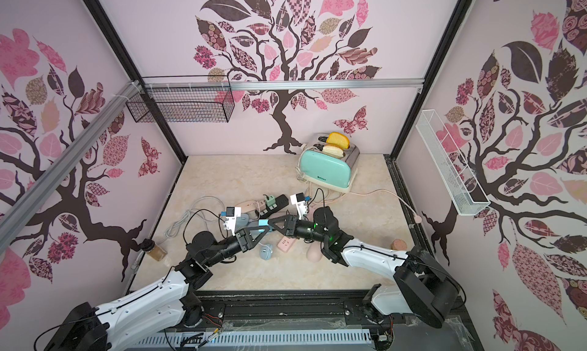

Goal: Unplug the wireless mouse
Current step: Remove the power cord from the plug.

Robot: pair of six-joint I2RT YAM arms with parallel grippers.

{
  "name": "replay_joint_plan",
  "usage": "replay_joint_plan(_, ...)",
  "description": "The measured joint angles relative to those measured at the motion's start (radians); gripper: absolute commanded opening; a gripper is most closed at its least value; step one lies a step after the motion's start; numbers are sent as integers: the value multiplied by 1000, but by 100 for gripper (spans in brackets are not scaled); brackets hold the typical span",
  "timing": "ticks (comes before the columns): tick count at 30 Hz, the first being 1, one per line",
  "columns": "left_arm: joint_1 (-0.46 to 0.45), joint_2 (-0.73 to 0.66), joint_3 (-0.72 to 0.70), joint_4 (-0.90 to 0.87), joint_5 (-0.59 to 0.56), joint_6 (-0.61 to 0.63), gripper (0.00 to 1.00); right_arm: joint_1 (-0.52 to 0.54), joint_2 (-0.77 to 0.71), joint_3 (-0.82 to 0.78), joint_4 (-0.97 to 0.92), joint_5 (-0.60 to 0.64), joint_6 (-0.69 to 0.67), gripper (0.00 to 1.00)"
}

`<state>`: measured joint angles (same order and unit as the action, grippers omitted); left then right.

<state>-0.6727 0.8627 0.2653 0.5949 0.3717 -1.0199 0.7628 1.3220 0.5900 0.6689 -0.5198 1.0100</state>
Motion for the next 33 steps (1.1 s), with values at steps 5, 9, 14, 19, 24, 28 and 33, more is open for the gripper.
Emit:
replay_joint_plan(5,11,-145,-32,-110,-32,1,42,0,-27,0,-30,8,-6,21)
replay_joint_plan(9,51,-253,-47,-211,-49,6,33,0,-38,0,-42,8,-8,21)
replay_joint_plan(14,67,-278,-51,-261,-53,7,16,0,-39,0,-55,8,-8,19)
replay_joint_plan(19,69,-229,-47,-247,-47,13,0,-6,-38,0,-86,23,-11,12)
replay_joint_plan(24,68,-236,-43,-286,-54,18,0,-6,-47,-2,-129,32,-30,0)
replay_joint_plan(28,60,-303,-27,-386,-60,32,0,-12,-77,-24,-144,5,-31,0)
replay_joint_plan(33,68,-382,-22,-491,-118,49,0,-66,-110,-65,-151,-3,-34,0)
